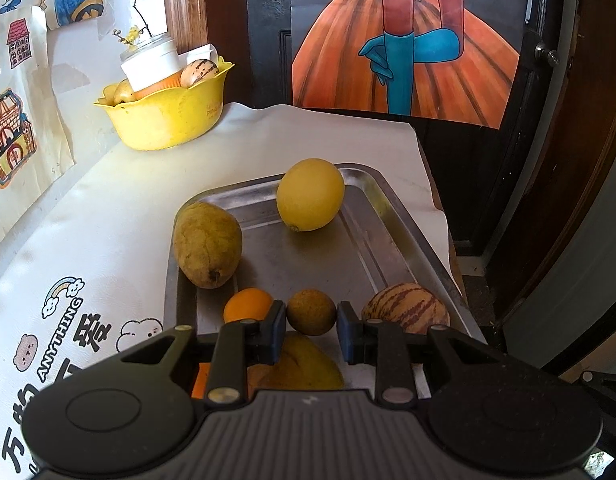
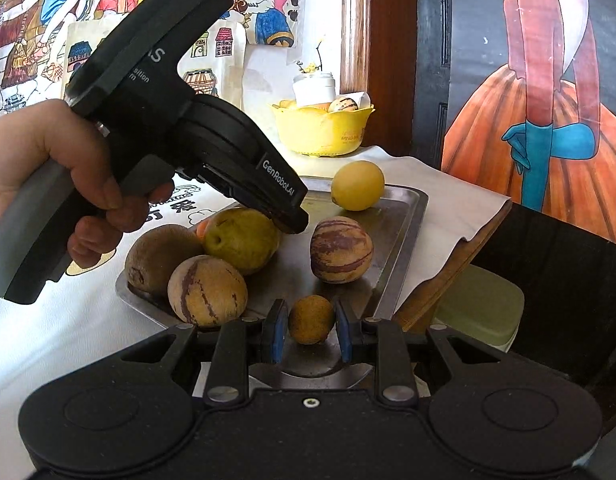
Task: Organize fruits
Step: 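Lower the right tool onto the tray and open it to release the fruits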
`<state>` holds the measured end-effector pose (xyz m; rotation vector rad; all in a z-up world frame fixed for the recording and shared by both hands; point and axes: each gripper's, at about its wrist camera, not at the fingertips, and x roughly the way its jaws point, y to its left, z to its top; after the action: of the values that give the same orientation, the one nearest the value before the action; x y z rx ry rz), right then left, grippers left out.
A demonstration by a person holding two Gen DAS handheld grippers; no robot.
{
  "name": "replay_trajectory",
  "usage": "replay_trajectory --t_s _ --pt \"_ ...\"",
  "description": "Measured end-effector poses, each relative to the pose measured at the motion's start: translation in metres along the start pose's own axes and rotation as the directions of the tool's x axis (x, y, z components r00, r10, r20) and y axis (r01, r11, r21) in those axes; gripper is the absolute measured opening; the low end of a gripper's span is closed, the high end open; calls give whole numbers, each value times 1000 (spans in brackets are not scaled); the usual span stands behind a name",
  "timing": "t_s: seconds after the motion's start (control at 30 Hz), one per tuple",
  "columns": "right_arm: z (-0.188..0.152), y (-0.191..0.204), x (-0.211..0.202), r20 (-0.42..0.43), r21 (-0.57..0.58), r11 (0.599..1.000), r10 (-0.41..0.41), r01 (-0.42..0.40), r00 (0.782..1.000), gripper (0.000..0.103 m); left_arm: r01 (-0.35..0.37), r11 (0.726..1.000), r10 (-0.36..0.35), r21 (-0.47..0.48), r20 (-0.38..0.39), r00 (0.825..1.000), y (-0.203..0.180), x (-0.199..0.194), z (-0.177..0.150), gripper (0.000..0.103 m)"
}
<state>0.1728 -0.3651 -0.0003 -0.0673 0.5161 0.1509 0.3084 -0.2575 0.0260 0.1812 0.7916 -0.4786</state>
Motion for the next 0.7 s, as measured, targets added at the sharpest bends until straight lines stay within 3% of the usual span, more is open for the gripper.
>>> replay_trajectory --t_s 0.7 --pt "-3 1 1 -4 20 1000 -13 13 1000 33 1 1000 -1 -25 13 1000 2 -9 -1 35"
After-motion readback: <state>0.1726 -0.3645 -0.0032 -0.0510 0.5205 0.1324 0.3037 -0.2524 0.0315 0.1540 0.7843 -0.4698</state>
